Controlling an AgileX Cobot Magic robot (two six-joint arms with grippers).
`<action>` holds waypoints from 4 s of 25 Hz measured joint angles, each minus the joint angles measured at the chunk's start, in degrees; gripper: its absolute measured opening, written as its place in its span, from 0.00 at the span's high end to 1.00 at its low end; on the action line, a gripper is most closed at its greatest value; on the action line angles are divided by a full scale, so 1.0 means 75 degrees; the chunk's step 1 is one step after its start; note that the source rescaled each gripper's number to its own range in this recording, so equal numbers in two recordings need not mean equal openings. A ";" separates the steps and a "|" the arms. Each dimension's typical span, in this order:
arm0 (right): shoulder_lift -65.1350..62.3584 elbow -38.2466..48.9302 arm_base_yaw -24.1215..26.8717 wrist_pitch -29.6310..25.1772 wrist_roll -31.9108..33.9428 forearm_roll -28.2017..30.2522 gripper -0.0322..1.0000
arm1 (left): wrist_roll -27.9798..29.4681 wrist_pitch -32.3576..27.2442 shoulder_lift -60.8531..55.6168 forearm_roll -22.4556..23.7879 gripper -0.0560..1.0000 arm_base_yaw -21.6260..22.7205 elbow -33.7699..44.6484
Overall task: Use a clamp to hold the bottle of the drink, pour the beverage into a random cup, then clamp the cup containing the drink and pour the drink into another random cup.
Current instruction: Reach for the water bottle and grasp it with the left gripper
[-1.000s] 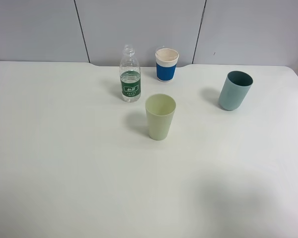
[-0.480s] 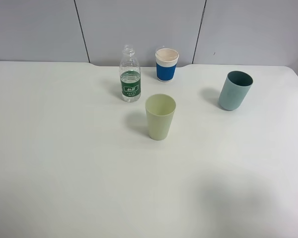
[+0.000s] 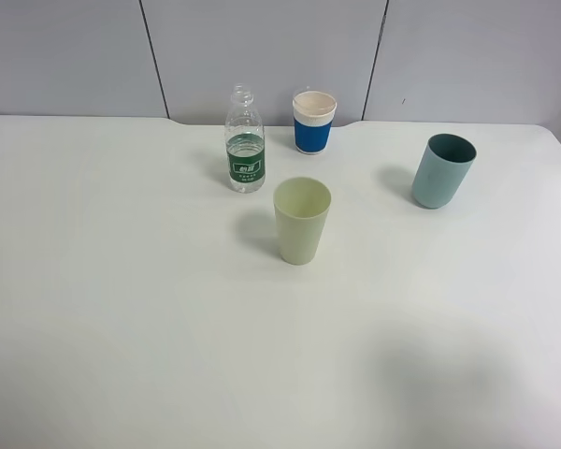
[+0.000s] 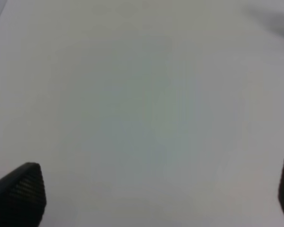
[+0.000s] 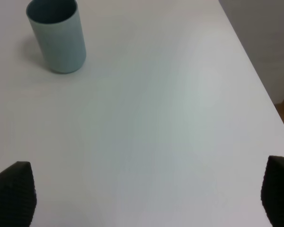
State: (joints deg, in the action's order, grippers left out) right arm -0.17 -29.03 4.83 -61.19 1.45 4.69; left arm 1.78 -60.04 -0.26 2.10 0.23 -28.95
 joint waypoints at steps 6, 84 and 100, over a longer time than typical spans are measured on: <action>0.0000 0.0000 0.0000 0.0000 0.0000 0.0000 0.00 | 0.0000 0.0000 0.0000 -0.0039 0.00 0.0000 0.0000; 0.0000 0.0000 0.0000 0.0002 0.0000 0.0000 0.00 | -0.0286 1.0985 1.2252 0.0942 0.00 -0.2249 -0.0215; 0.0000 0.0000 0.0000 0.0002 0.0000 0.0000 0.00 | 0.1072 1.4061 1.3868 0.2464 0.00 -0.2249 -0.0232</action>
State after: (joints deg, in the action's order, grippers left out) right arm -0.17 -29.03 4.83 -61.17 1.45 4.69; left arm 9.82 45.41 103.75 20.59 -16.64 -30.69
